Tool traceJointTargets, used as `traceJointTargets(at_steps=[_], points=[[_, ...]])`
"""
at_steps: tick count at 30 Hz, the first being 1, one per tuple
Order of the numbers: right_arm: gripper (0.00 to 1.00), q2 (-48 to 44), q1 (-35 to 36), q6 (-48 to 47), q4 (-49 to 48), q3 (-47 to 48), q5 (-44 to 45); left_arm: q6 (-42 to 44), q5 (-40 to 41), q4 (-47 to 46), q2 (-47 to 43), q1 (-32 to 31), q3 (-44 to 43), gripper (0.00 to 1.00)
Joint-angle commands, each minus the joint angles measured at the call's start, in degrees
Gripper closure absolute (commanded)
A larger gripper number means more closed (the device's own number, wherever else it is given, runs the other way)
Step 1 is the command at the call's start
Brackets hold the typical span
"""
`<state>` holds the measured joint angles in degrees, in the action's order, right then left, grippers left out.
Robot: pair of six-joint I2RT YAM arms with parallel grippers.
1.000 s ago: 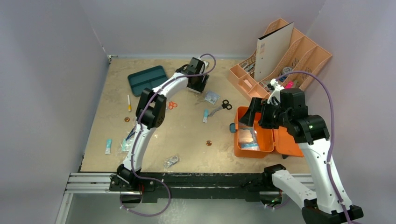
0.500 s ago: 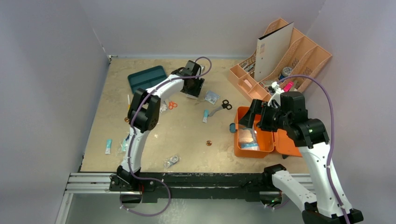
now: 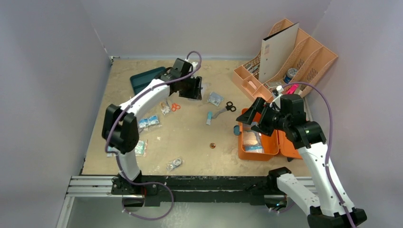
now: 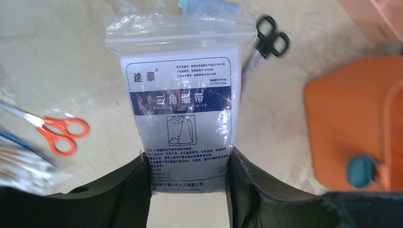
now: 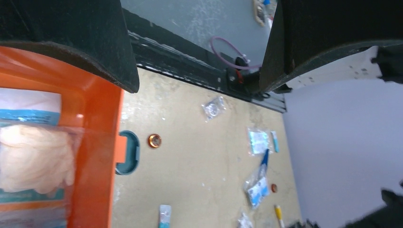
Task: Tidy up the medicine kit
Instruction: Pick up the medical item at the center of the board, then place the medical item at the medicine box.
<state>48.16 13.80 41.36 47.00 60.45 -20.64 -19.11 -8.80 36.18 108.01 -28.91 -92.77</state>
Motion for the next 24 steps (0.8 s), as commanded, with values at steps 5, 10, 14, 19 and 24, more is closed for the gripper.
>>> traceJointTargets(at_steps=[5,10,14,19,24], points=[[0.03,2.7,0.0,16.5,-18.0,-3.2,-3.8,-7.3,-14.3,-4.2,-14.2,0.3,11.4,0.6],[0.13,7.4,1.4,17.6,-24.2,-2.3,-3.7,-11.7,-22.1,-8.5,-20.0,0.2,17.0,0.6],[0.22,10.9,6.2,17.8,-26.1,-0.4,-0.4,-14.3,-26.6,-10.8,-22.8,-0.2,19.9,0.6],[0.21,16.1,13.2,20.1,-27.6,2.4,3.9,-15.2,-29.4,-12.4,-25.1,-0.8,22.0,0.6],[0.2,19.0,16.4,21.0,-28.4,4.6,7.4,-14.7,-33.0,-12.3,-26.1,-1.1,23.3,0.6]])
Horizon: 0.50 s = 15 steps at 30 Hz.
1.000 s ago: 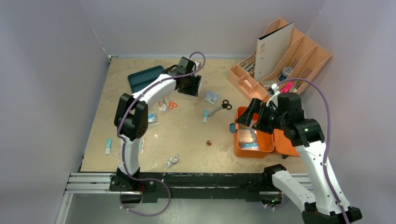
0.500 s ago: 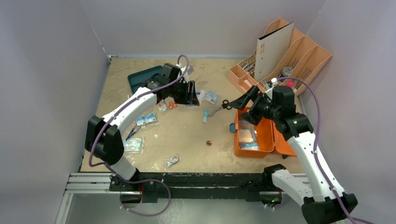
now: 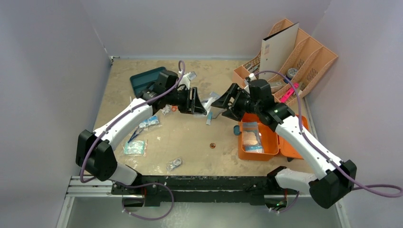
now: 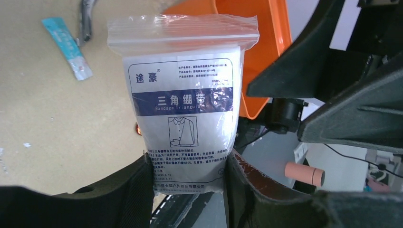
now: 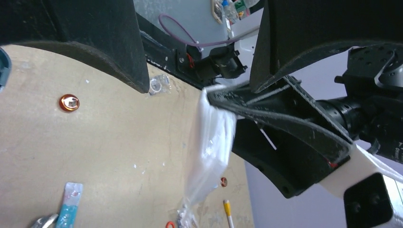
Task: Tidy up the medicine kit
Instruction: Place the medical item at the medicine box.
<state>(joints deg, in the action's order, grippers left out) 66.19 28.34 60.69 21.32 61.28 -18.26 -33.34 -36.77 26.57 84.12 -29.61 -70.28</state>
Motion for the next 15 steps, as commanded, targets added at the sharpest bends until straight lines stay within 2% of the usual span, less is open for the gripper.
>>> traceJointTargets(at_steps=[1,15], points=[[0.21,1.5,2.2,1.7,-2.8,4.0,5.5,-0.4,-5.7,-2.7,-2.4,-0.5,0.9,0.6],[0.4,6.5,5.5,2.2,-3.9,5.4,6.2,-0.6,-9.9,-3.6,-2.7,-0.7,1.4,0.6]])
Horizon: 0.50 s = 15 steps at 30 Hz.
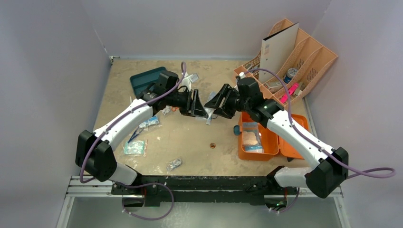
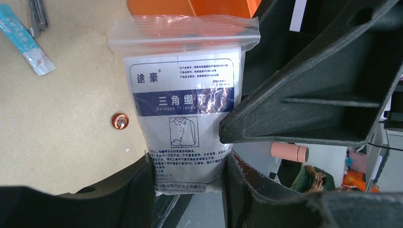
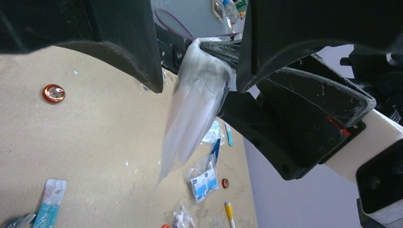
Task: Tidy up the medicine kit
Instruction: Place the medical item at the medicine box.
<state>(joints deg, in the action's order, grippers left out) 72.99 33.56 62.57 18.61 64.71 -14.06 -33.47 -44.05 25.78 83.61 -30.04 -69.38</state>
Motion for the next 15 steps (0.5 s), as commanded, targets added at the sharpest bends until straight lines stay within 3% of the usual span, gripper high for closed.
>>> traceJointTargets(at_steps=[1,6,12,15], points=[[0.43,-0.2,0.3,0.4,-1.2,1.9,2.0,-0.5,-2.8,-2.8,-2.1,-0.3,0.6,0.59],[0.68,-0.3,0.2,-0.9,-1.1,1.3,2.5,-0.4,-2.2,-2.7,-2.5,-0.3,0.8,0.54],[0.79,-2.1,0.2,-4.5,3.2,1.7,2.8,0.6,0.0,-1.3,-5.0,-0.3,0.2,0.27],[0.81,-3.5,-0.1,-8.9,7.7,3.0,6.0,2.3,0.8,-0.1,-6.5,-0.2,-0.5,0.22]])
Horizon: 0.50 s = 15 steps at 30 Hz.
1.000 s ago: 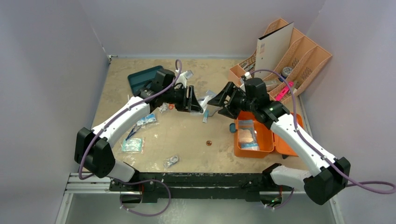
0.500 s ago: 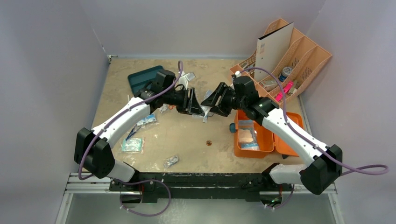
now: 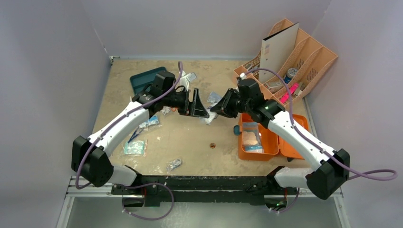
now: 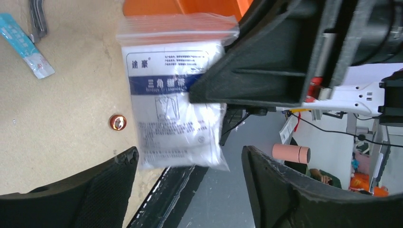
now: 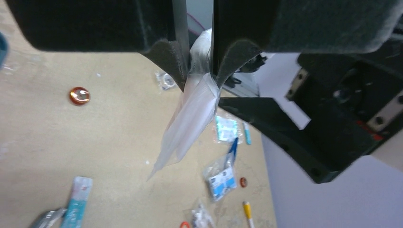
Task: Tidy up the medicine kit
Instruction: Place the medical item at the medicine box.
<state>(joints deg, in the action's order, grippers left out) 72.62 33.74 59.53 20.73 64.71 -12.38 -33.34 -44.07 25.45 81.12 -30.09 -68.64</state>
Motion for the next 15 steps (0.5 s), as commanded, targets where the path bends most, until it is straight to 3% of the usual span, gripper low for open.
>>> traceJointTargets(at_steps=[1,6,15], points=[[0.81,-3.6,-0.3,-7.6,7.6,3.8,5.0,3.1,1.9,1.2,-4.6,-0.2,-1.5,0.2],[0.81,-5.7,-0.6,-16.0,18.7,8.5,10.2,9.3,9.5,8.1,-6.9,-0.2,-3.4,0.16],[0.81,-3.6,-0.7,-29.9,48.7,21.4,22.2,19.5,25.3,17.2,-9.5,-0.2,-2.6,0.1]])
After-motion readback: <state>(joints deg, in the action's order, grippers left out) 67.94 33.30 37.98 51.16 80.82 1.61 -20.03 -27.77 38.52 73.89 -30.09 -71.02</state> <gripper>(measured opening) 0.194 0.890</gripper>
